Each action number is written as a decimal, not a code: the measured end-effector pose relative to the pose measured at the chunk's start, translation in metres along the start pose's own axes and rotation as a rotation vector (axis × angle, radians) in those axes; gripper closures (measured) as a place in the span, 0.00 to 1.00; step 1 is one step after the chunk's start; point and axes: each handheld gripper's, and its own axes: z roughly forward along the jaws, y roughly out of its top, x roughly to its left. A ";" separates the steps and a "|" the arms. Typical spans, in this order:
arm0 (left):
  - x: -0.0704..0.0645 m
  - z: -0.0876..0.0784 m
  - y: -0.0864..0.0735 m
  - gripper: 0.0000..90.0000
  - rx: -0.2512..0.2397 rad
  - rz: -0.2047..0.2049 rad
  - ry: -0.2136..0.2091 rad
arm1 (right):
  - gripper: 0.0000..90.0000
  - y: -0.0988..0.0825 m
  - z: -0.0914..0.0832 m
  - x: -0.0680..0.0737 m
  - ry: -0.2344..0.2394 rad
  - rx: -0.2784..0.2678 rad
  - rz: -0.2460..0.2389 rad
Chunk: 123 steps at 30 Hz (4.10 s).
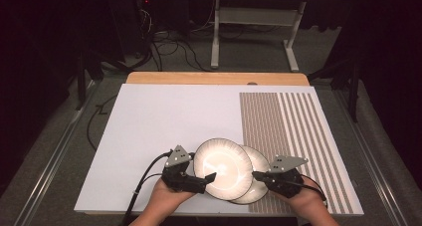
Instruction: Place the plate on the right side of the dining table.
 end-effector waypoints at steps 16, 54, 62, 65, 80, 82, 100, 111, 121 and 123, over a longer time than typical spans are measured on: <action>0.003 0.005 -0.004 0.33 0.115 -0.125 -0.111 | 1.00 0.000 0.000 0.000 -0.003 0.006 -0.008; 0.019 0.003 -0.002 0.71 0.094 -0.348 -0.121 | 1.00 0.000 -0.009 0.000 -0.023 -0.045 -0.003; 0.022 0.001 -0.004 0.75 0.060 -0.381 -0.139 | 1.00 0.001 -0.013 -0.001 -0.026 -0.079 -0.003; 0.023 0.000 -0.003 0.76 0.049 -0.381 -0.141 | 1.00 0.001 -0.018 -0.003 -0.042 -0.106 0.020; 0.023 -0.010 0.000 0.83 -0.047 -0.352 -0.105 | 0.92 -0.003 -0.038 -0.016 -0.126 -0.204 0.102; 0.024 -0.012 0.001 0.84 -0.057 -0.343 -0.100 | 0.89 -0.003 -0.041 -0.018 -0.139 -0.214 0.111; 0.019 -0.021 0.009 0.88 -0.122 -0.256 -0.088 | 0.59 -0.007 -0.055 -0.025 -0.212 -0.278 0.144; 0.019 -0.030 0.011 0.89 -0.179 -0.174 -0.025 | 0.37 -0.010 -0.059 -0.028 -0.235 -0.325 0.169; 0.025 -0.039 0.011 0.89 -0.252 -0.105 0.059 | 0.18 -0.010 -0.062 -0.029 -0.260 -0.344 0.183; 0.024 -0.041 0.011 0.89 -0.263 -0.077 0.072 | 0.15 -0.010 -0.064 -0.029 -0.261 -0.358 0.186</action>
